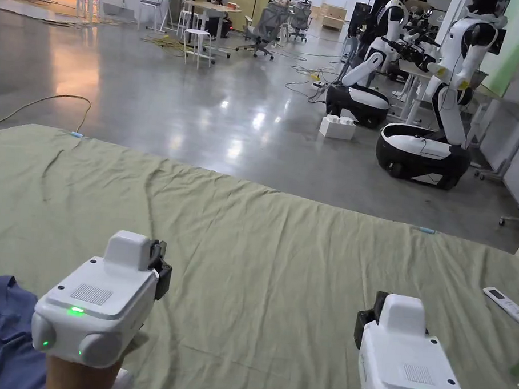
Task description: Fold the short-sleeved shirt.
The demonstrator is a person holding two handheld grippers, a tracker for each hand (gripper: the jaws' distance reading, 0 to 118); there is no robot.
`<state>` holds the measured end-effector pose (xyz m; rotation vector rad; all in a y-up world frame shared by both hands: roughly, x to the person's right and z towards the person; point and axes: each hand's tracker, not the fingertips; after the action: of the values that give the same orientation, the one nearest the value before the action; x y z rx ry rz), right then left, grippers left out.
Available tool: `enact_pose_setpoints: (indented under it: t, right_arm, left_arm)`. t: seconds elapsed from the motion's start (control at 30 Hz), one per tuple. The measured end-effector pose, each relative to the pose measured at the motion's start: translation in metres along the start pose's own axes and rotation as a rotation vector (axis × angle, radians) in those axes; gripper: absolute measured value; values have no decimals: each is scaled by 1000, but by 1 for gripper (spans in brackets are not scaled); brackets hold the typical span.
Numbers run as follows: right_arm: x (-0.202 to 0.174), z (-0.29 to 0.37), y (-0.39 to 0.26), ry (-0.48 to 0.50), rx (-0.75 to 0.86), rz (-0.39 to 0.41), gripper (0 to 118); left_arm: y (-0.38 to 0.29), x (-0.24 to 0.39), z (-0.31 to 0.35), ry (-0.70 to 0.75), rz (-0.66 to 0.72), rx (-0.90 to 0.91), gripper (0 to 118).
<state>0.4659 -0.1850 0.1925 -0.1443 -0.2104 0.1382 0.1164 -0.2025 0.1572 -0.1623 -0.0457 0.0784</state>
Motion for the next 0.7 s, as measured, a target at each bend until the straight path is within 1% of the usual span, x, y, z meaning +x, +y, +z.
enact_pose_setpoints:
  t: [0.03,0.07,0.1,0.13,0.27,0.3,0.4,0.53,0.63,0.7]
  right_arm:
    - [2,0,-2,-18,-13,-76,2]
    - [4,1,-4,-42,-10,-115,2]
    - [2,1,-6,-58,-19,-142,2]
    - [3,2,-6,-69,-11,-147,2]
    - [2,8,-5,-58,13,-111,2]
    - [2,8,-4,-51,4,-112,2]
    - [1,10,0,-43,19,-83,2]
    - [-1,10,2,-18,7,-85,2]
    - [-6,10,0,1,-4,-78,2]
    - [-10,10,-3,12,-14,-72,2]
  left_arm:
    - [1,2,5,-8,38,28,6]
    - [2,2,8,6,85,44,6]
    - [4,1,10,17,127,59,6]
    - [5,-1,12,24,165,74,6]
    - [17,2,23,30,139,69,6]
    - [17,-2,17,25,125,53,6]
    - [21,-6,17,50,47,21,6]
    - [26,-23,23,38,28,-48,6]
    - [27,-41,32,55,12,-159,6]
    - [27,-57,40,72,33,-236,6]
